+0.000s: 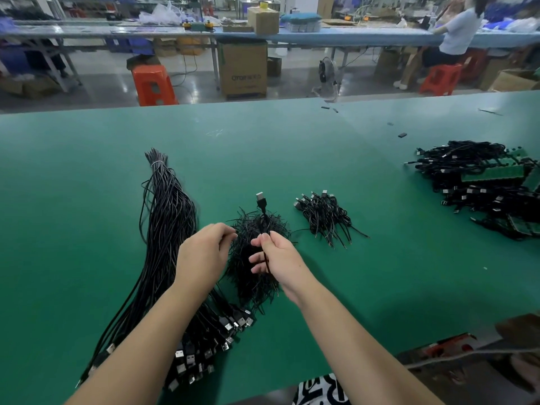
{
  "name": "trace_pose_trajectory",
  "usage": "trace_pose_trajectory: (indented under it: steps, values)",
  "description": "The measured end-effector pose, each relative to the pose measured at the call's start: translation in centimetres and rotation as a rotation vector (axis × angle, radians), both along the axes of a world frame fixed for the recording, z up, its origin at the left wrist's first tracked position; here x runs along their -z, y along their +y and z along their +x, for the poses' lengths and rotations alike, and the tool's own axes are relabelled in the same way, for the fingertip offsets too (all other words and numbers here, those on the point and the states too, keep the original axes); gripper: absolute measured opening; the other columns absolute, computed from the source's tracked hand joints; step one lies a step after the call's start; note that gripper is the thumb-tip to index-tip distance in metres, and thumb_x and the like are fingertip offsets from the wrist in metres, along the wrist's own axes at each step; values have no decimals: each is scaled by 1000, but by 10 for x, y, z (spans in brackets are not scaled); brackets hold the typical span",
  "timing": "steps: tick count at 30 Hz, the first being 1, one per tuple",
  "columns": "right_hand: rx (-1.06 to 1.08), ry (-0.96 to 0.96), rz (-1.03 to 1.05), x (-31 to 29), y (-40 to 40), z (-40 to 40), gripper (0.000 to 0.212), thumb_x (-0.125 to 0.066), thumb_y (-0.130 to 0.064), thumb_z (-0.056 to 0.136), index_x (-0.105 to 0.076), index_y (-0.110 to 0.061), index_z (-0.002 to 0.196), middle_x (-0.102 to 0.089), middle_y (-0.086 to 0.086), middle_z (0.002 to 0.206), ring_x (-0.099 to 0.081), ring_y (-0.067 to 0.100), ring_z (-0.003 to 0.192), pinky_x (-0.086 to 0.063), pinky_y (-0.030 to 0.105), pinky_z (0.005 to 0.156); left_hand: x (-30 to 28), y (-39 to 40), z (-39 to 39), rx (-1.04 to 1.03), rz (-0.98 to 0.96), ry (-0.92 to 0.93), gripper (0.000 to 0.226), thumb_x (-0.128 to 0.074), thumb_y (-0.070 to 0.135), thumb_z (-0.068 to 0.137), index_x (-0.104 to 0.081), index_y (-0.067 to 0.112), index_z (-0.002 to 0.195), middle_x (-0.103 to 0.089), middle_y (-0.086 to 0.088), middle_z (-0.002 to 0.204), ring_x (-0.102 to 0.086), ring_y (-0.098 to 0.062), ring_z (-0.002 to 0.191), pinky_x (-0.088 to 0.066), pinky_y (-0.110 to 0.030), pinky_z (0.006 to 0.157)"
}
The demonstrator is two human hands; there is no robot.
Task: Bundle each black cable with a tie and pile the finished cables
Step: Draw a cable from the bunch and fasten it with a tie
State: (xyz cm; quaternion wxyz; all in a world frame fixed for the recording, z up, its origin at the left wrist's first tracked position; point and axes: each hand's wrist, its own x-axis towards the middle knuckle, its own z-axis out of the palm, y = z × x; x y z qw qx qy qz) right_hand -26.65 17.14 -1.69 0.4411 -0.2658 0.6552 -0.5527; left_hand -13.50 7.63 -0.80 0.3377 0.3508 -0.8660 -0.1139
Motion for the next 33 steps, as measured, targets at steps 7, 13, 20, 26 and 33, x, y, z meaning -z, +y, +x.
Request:
trace_pose_trajectory:
  steps: [7,13,20,26,33]
  values:
    - [-41,-174,-100,-6,-1,-3,30,-39,-17,109,-57,-8,88,-62,9,87,-60,13,65,-55,28,64,8,12,2,92,14,28,6,-75,11,88,-75,13,94,-71,5,88,-62,-13,69,-52,-28,61]
    - [-117,139,-50,-2,1,-1,29,-41,-18,108,-57,-12,83,-60,5,76,-57,10,58,-50,25,63,11,14,-1,37,188,-17,15,-69,15,92,-76,17,105,-73,4,95,-65,-16,80,-55,-34,75]
    - [-237,298,-106,-6,11,-3,27,-41,-32,108,-56,-20,89,-55,-10,65,-54,11,57,-48,26,63,2,2,3,-152,570,230,11,-72,25,88,-73,26,77,-67,11,65,-58,-2,57,-42,-20,56]
    - [-467,326,-112,-4,13,14,24,-38,-36,104,-56,-37,88,-39,-13,66,-33,1,52,-29,29,56,-8,5,0,-110,696,463,17,-75,12,85,-74,23,73,-63,2,54,-45,-5,42,-35,-22,41]
    - [-460,91,-148,-7,15,17,50,-38,-21,108,-24,-26,155,-33,-8,71,-30,4,53,-31,19,49,-22,11,0,75,812,549,12,-78,9,84,-79,19,77,-70,9,63,-56,4,52,-42,-8,51]
